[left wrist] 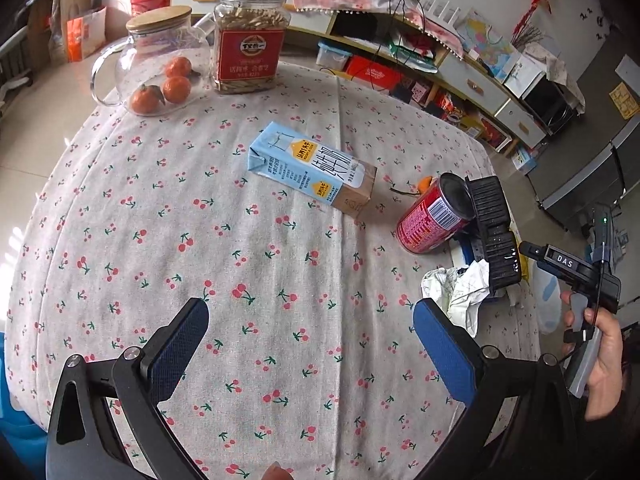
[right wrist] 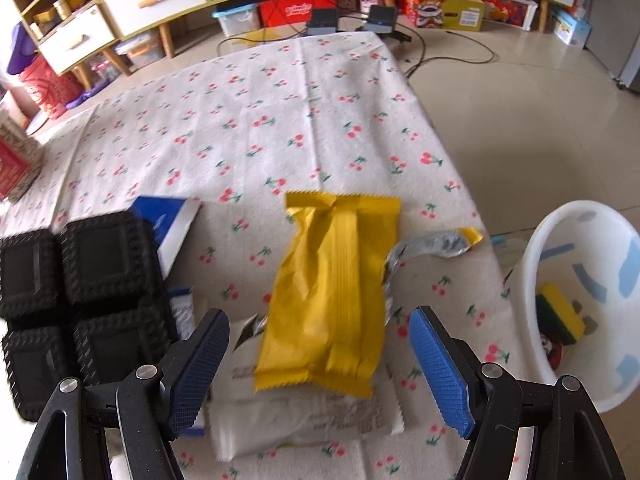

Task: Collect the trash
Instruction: 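Grasp the yellow snack packet with the right tool, then grasp the blue-white milk carton with the left tool while the right tool holds the packet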

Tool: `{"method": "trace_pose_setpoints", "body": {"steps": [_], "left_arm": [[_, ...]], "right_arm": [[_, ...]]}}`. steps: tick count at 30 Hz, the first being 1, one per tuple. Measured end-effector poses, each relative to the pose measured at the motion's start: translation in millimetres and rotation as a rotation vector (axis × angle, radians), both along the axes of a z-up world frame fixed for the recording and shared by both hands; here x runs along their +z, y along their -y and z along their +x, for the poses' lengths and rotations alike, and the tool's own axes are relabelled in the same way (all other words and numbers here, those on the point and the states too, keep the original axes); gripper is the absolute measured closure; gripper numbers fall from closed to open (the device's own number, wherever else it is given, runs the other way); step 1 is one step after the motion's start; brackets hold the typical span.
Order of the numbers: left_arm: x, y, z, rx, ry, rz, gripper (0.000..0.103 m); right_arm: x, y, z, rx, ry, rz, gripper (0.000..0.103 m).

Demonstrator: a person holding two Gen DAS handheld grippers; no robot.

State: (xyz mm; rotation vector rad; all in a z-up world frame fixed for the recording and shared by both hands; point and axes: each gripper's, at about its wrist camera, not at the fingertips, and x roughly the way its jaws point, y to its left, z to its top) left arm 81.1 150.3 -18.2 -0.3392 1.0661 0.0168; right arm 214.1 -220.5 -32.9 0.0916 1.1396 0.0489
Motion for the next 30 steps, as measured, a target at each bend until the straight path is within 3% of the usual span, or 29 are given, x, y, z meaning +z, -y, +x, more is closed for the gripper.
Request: {"method": "trace_pose_setpoints", "body": {"steps": [7,10,13,21,30], "left_arm": [[-1.6,10.4,3.5,-0.026,-0.005,0.009,0.000],[-0.6,13.7,4.7,-0.032,-0.002,0.007,0.000],[-0.3,14.6,6.2,-0.030,0.004,0.007,0.000],[1.0,7.2,17.1,-0.006,0.007,-0.009,0.000],[-14.3,-25.9,79.8,0.217,-0.063,-0.039,0.000]], "right_arm": [[-26.6,11.2,20.3,-0.029,-0.084,0.054,0.026],[-32.0,9.7,22.7,-0.013,-0.096,0.071,0.044],[-30.3,6.5,21.4,0.001,-0.086,0.058,0.054],[-8.4,18.9,10.0,0.002,-0.028,0.078,0.056],[15.7,35.2,-10.1,-0.002,0.026,0.114,0.055]]}}
